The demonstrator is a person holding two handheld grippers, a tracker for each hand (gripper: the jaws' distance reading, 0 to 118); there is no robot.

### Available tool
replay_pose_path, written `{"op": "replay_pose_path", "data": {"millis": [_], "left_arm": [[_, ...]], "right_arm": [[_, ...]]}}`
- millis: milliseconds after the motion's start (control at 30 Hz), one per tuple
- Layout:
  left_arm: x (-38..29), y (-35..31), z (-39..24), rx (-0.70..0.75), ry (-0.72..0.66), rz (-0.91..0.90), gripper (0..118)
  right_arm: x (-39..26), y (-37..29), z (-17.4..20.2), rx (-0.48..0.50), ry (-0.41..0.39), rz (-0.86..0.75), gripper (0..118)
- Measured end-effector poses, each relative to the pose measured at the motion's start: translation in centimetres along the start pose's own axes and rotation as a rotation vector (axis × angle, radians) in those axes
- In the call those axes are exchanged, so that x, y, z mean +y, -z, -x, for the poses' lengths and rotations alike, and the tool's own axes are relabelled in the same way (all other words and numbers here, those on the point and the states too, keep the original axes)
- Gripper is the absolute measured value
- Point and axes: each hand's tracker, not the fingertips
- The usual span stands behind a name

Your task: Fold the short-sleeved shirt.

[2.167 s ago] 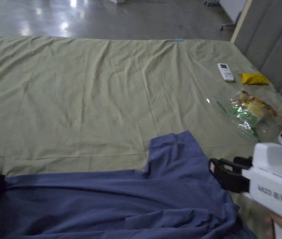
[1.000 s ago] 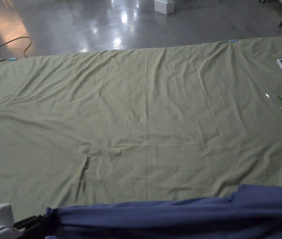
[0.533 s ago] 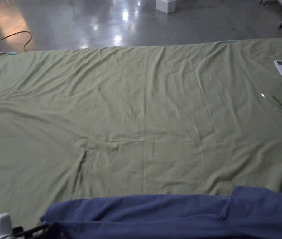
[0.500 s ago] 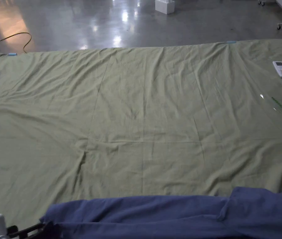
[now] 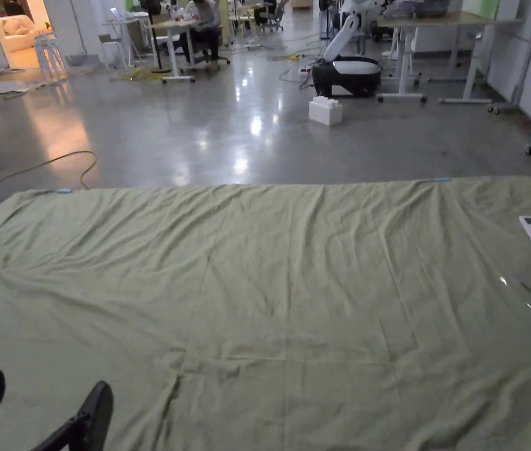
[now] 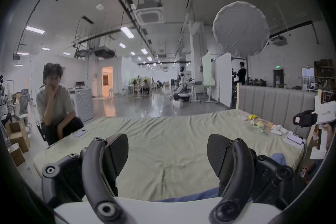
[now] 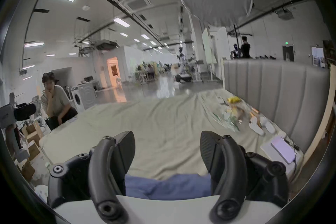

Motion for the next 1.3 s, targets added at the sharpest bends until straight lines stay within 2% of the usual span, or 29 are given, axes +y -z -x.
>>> {"op": "replay_pose_path", "data": {"millis": [33, 100, 167, 233, 267, 333, 367, 400, 433, 600, 667, 867, 900, 933, 967, 1000, 1033, 1067, 1100, 1200, 1233, 1300], "left_arm": [[-0.2, 0.3, -0.4, 0.0, -0.003, 0.015, 84], [-0.1, 0.5, -1.3, -0.015, 0.001, 0.019, 65], [-0.2, 0.6, -2.0, -0.05, -0.009, 0.023, 34], [-0.5, 0.6, -2.4, -0.115, -0.05, 0.044, 3], [-0.8, 0.5, -2.6, -0.129, -0.065, 0.047, 1], [-0.9, 0.4, -2.8, -0.125, -0.052, 0.068, 0], [-1.0, 0.4, -3.1, -0.108, -0.035, 0.08, 0], [-1.1, 0.4, -3.3, -0.101, -0.023, 0.086, 0], [-0.8, 0.3, -3.1, -0.115, -0.028, 0.082, 0], [-0.5, 0.4, -2.4, -0.107, -0.048, 0.079, 0], [-0.6, 0.6, -2.0, -0.11, -0.068, 0.093, 0], [-2.3, 1.8, 3.2, -0.083, -0.37, 0.284, 0], [-3.5, 2.2, 4.6, -0.075, -0.42, 0.324, 0], [-4.8, 2.7, 5.9, -0.083, -0.458, 0.351, 13], [-6.1, 3.3, 7.0, -0.108, -0.492, 0.385, 33], [-7.7, 4.1, 8.3, -0.134, -0.568, 0.439, 60], [-9.3, 4.8, 9.3, -0.14, -0.614, 0.499, 92], [-11.0, 5.2, 10.2, -0.155, -0.665, 0.52, 102], [-12.8, 5.8, 11.0, -0.156, -0.705, 0.53, 102], [-17.3, 7.5, 11.6, -0.061, -0.684, 0.718, 103], [-18.7, 8.1, 11.5, -0.06, -0.654, 0.746, 103], [-21.2, 9.6, 11.9, -0.077, -0.696, 0.772, 102]], "right_arm": [[0.3, -0.1, 0.7, 0.014, -0.014, -0.019, 72], [0.6, -0.3, 1.9, 0.024, -0.049, -0.037, 52], [0.0, -0.3, 1.8, 0.043, -0.093, -0.05, 35], [-0.3, -0.3, 2.3, 0.036, -0.092, -0.024, 12], [-0.7, -0.3, 3.0, 0.03, -0.099, -0.026, 3], [-0.5, -0.5, 3.1, 0.04, -0.13, -0.031, 0], [-1.1, -0.5, 3.0, 0.039, -0.088, 0.028, 0], [-0.9, -0.6, 3.3, 0.03, -0.144, -0.033, 0], [-0.9, -0.6, 3.2, 0.037, -0.152, -0.029, 0], [-0.8, -0.5, 2.9, 0.017, -0.106, -0.009, 0], [-0.7, -0.5, 3.1, 0.01, -0.113, -0.017, 0], [-1.6, -0.7, 2.7, 0.028, -0.088, 0.016, 0], [-1.9, -0.7, 2.7, 0.025, -0.086, 0.022, 0], [-2.0, -0.7, 2.8, 0.022, -0.078, 0.035, 0], [-2.3, -0.8, 2.7, 0.024, -0.066, 0.044, 0], [-2.6, -0.8, 2.5, 0.029, -0.042, 0.053, 0], [-2.9, -0.9, 2.3, 0.036, -0.014, 0.073, 0], [-3.2, -0.9, 2.1, 0.043, 0.006, 0.088, 0], [-3.5, -1.0, 1.9, 0.045, 0.012, 0.091, 0], [-3.5, -1.1, 2.1, 0.035, 0.026, 0.123, 0], [-3.5, -1.1, 2.1, 0.029, 0.036, 0.132, 0], [-3.8, -0.9, 1.8, 0.029, 0.065, 0.158, 0]]}}
